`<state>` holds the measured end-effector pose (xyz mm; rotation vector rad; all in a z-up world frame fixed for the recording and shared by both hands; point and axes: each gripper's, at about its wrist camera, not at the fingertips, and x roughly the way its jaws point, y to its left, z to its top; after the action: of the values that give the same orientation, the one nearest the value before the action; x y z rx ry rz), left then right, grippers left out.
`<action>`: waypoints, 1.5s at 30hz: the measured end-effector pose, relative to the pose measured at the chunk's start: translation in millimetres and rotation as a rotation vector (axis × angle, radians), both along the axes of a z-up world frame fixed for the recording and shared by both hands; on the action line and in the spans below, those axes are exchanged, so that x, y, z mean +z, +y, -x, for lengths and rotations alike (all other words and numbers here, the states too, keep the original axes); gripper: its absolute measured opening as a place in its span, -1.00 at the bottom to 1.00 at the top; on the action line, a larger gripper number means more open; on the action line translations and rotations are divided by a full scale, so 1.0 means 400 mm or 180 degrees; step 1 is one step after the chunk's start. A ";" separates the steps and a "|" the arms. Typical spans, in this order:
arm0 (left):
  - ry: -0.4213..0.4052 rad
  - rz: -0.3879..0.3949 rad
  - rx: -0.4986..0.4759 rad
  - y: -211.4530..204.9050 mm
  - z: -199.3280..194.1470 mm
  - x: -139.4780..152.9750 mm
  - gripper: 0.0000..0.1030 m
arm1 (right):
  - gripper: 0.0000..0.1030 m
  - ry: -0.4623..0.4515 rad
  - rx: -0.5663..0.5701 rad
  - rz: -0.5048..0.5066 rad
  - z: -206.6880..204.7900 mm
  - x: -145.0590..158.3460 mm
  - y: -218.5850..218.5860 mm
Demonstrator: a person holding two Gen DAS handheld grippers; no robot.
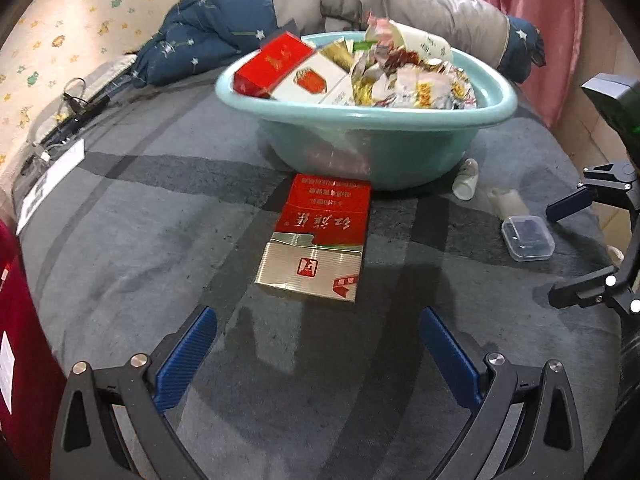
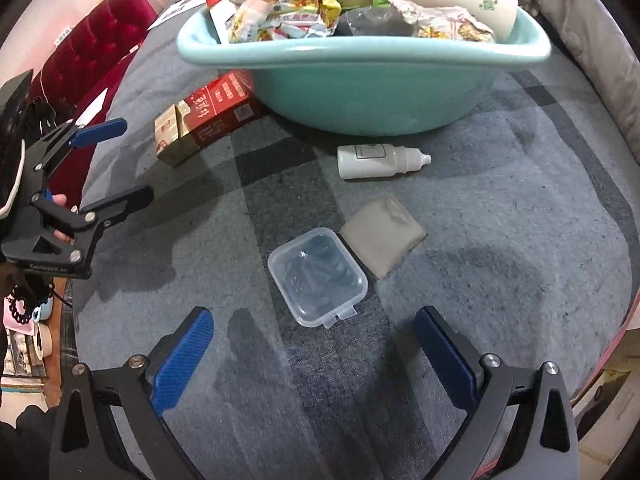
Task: Collect trash
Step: 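Lower left tool onto the red-and-white cigarette pack while right tool reaches the clear plastic box, then close left tool on the red cigarette pack while right tool closes on the clear box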
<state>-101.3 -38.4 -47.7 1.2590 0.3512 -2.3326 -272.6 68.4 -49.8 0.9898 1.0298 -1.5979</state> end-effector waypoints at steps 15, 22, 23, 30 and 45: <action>-0.0164 -0.0061 -0.0070 -0.064 0.059 -0.045 1.00 | 0.99 -0.0048 -0.0255 -0.0069 0.006 -0.029 -0.049; -0.0155 -0.0081 -0.0096 -0.078 0.074 -0.049 1.00 | 0.99 -0.0051 -0.0274 -0.0062 0.005 -0.038 -0.062; -0.0152 -0.0089 -0.0099 -0.079 0.075 -0.049 1.00 | 0.99 -0.0045 -0.0271 -0.0062 0.003 -0.038 -0.062; -0.0185 -0.0146 -0.0078 -0.087 0.085 -0.051 1.00 | 0.87 0.0015 -0.0259 -0.0054 -0.008 -0.040 -0.064; -0.0119 -0.0111 -0.0184 -0.040 0.067 -0.018 0.20 | 0.05 0.0115 -0.0235 -0.0005 -0.056 -0.017 -0.036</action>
<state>-128.2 -54.5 -54.9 1.3442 0.3490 -2.3572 -250.1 54.0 -56.5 1.0136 1.0294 -1.6810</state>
